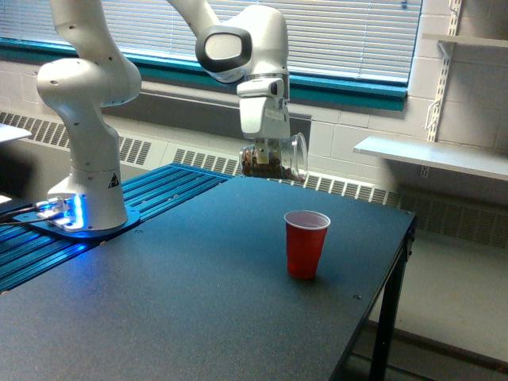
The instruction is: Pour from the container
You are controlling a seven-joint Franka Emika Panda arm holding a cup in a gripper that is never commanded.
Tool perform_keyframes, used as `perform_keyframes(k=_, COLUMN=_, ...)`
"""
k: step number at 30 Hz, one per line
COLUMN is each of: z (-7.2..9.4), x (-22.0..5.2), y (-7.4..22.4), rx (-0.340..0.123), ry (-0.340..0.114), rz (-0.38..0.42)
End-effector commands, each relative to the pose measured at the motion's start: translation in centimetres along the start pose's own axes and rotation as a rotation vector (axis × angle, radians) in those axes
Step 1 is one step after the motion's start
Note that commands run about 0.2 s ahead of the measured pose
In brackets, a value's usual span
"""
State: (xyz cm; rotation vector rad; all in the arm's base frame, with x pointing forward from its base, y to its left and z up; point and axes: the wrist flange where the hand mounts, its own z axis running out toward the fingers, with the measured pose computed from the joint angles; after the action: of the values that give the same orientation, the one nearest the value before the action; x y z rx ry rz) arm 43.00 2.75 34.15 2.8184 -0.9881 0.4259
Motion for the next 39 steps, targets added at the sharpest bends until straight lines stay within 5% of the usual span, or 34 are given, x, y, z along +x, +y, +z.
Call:
perform_keyframes(k=1, z=0.1, x=0.2, y=-0.5, rx=-0.024, ry=0.003, rz=0.009)
perform_keyframes(k=39, z=2.4, x=-1.6, y=-2.0, rx=-0.167, ry=-0.021, rz=-0.08)
